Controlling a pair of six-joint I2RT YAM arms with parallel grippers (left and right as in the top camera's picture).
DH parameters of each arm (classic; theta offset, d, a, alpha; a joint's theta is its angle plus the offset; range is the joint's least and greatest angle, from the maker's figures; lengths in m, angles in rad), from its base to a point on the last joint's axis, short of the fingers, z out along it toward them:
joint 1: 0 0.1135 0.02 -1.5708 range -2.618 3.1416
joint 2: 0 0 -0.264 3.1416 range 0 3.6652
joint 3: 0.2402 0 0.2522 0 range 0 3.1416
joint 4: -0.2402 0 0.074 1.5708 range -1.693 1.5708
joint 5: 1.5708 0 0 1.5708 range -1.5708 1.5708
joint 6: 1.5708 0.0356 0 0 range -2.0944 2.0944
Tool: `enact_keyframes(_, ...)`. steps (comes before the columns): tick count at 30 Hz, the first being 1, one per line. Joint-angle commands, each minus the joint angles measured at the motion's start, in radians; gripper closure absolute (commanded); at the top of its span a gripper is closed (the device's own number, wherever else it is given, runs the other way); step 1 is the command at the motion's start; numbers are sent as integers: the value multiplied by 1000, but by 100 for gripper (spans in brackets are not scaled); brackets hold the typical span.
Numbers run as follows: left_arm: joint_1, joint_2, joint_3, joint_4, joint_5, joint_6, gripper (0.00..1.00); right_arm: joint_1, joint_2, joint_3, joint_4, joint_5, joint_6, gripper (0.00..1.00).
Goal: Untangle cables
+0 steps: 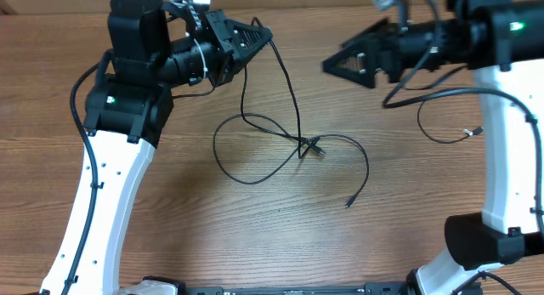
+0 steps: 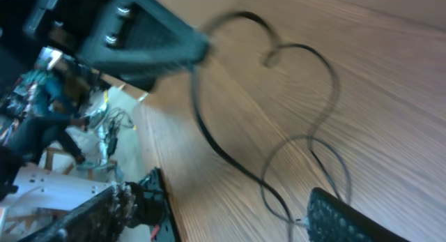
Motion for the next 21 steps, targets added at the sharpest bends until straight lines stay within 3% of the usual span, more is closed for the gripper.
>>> enact_keyframes(1, -20, -2, 23, 8, -7, -75, 96, 78, -1, 6, 53, -8, -5, 25)
enact_keyframes(4, -23, -2, 23, 9, -6, -118, 96, 145, 1, 6, 130, 97, 92, 31)
enact_keyframes(12, -23, -3, 23, 18, 23, -161, 96, 200, 51, 6, 144, 142, 96, 43)
enact_keyframes(15, -23, -2, 23, 23, 32, -161, 96, 200, 74, 6, 167, 142, 115, 60)
enact_keyframes(17, -23, -2, 23, 23, 32, -161, 96, 200, 74, 6, 197, 142, 142, 89)
enact_keyframes(18, -23, -2, 23, 23, 32, -161, 94, 200, 74, 6, 218, 143, 166, 96)
enact_keyframes(20, -23, -2, 23, 22, 27, -159, 91, 198, 74, 8, 240, 146, 205, 96)
enact_keyframes(21, -23, -2, 23, 21, 24, -152, 84, 192, 72, 10, 263, 159, 257, 96)
